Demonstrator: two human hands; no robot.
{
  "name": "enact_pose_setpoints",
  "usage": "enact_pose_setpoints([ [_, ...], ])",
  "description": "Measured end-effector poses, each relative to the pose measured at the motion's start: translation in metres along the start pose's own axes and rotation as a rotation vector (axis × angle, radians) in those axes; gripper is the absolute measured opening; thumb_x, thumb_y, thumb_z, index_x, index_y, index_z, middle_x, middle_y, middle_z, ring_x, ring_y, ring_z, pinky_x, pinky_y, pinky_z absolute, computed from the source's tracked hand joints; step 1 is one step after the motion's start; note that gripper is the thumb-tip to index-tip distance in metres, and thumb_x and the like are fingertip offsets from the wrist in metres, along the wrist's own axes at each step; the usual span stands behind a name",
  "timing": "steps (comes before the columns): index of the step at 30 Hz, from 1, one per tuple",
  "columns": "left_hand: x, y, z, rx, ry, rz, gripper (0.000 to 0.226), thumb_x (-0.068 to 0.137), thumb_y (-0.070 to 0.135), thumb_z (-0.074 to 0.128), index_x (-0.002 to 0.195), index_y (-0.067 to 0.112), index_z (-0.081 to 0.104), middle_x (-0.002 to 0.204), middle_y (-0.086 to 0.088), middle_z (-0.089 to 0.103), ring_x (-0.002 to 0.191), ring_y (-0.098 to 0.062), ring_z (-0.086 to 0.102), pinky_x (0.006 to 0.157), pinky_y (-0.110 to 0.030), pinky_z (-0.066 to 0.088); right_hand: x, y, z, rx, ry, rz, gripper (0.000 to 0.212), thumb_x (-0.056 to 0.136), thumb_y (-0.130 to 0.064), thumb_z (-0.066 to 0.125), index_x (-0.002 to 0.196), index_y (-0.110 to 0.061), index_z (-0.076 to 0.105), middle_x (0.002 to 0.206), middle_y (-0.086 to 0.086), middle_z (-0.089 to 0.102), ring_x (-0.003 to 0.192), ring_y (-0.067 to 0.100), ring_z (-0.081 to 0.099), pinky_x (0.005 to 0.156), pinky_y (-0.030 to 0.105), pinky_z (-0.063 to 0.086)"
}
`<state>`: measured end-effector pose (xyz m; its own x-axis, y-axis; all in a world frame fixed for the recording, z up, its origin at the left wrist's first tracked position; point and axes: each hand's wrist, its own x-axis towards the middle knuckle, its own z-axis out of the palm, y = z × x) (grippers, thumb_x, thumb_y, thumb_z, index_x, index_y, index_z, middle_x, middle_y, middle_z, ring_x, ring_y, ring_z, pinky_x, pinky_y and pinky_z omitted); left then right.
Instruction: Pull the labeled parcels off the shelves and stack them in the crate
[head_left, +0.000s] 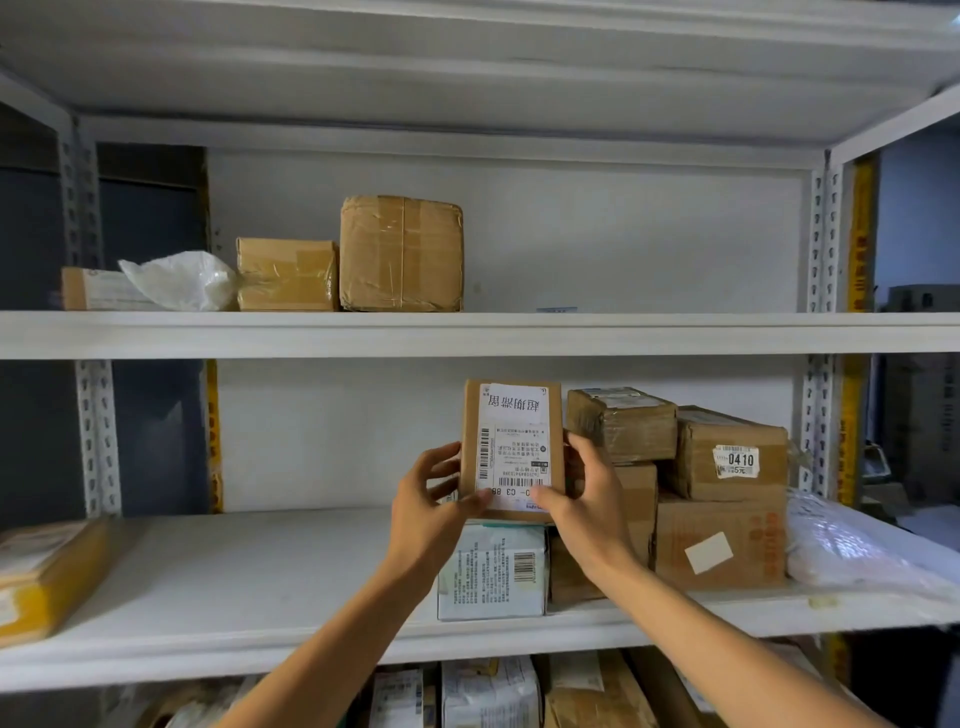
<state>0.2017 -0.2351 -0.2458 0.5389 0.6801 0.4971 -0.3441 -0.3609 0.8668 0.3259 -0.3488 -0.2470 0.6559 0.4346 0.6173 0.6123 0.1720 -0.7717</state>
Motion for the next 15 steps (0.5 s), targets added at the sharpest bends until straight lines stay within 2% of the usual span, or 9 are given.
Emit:
enact_pose_setpoints([
  [3,-0.002,0.002,-0.004,-0.011,-0.026,0.007,0.058,0.074,-0.002,0.077,0.125,0.02,0.059,0.109,-0.003,0.067,0.099,-0.019,0.068,0.075,-0.03,0.06,0.001,-0.001,0.003,0.0,0.0,-0.024,0.057,0.074,-0.008,0.073,0.122,-0.03,0.051,0.122,-0.002,0.058,0.112,0.01,0.055,0.086,0.023,0.049],
  [6,-0.003,0.003,-0.004,-0.022,-0.042,0.005,0.068,0.064,0.011,0.081,0.128,0.021,0.06,0.108,-0.002,0.068,0.097,-0.019,0.068,0.072,-0.028,0.059,-0.003,-0.002,0.005,0.007,0.008,-0.026,0.057,0.072,-0.016,0.071,0.123,-0.033,0.051,0.121,-0.005,0.061,0.112,0.009,0.056,0.088,0.027,0.052],
  [8,-0.004,0.002,0.0,-0.03,-0.046,0.001,0.072,0.057,0.019,0.078,0.127,0.022,0.061,0.107,-0.002,0.069,0.096,-0.019,0.069,0.072,-0.028,0.058,-0.007,-0.003,0.003,0.013,0.006,-0.021,0.059,0.077,-0.013,0.07,0.128,-0.032,0.05,0.123,-0.006,0.061,0.116,0.01,0.054,0.086,0.018,0.048],
  [10,-0.003,0.002,0.009,-0.036,-0.062,0.006,0.071,0.059,0.019,0.081,0.127,0.022,0.061,0.106,-0.001,0.07,0.096,-0.018,0.07,0.069,-0.025,0.058,-0.009,-0.002,-0.007,0.03,0.017,-0.004,0.058,0.082,-0.008,0.068,0.131,-0.033,0.048,0.124,-0.008,0.061,0.117,0.008,0.053,0.082,0.011,0.043],
  [11,-0.003,0.001,0.015,-0.047,-0.076,0.01,0.069,0.063,0.015,0.084,0.128,0.022,0.06,0.107,-0.001,0.07,0.097,-0.018,0.069,0.071,-0.027,0.059,-0.01,0.0,-0.014,0.034,0.032,0.007,0.058,0.083,-0.01,0.068,0.133,-0.033,0.048,0.124,-0.008,0.061,0.118,0.007,0.052,0.086,0.012,0.042],
  [13,-0.003,-0.001,0.033,-0.074,-0.108,0.013,0.065,0.071,0.008,0.083,0.13,0.02,0.058,0.11,-0.003,0.069,0.102,-0.019,0.068,0.08,-0.035,0.06,-0.014,0.002,-0.033,0.002,0.07,0.032,0.064,0.082,-0.02,0.07,0.14,-0.029,0.045,0.129,-0.01,0.058,0.122,0.006,0.049,0.099,0.024,0.041],
  [15,-0.008,-0.003,0.056,-0.111,-0.142,0.022,0.065,0.072,0.009,0.083,0.131,0.02,0.057,0.114,-0.003,0.069,0.105,-0.019,0.067,0.083,-0.039,0.06,-0.02,0.001,-0.055,-0.015,0.095,0.032,0.065,0.081,-0.02,0.071,0.139,-0.032,0.045,0.123,-0.018,0.06,0.117,-0.003,0.053,0.101,0.027,0.044],
])
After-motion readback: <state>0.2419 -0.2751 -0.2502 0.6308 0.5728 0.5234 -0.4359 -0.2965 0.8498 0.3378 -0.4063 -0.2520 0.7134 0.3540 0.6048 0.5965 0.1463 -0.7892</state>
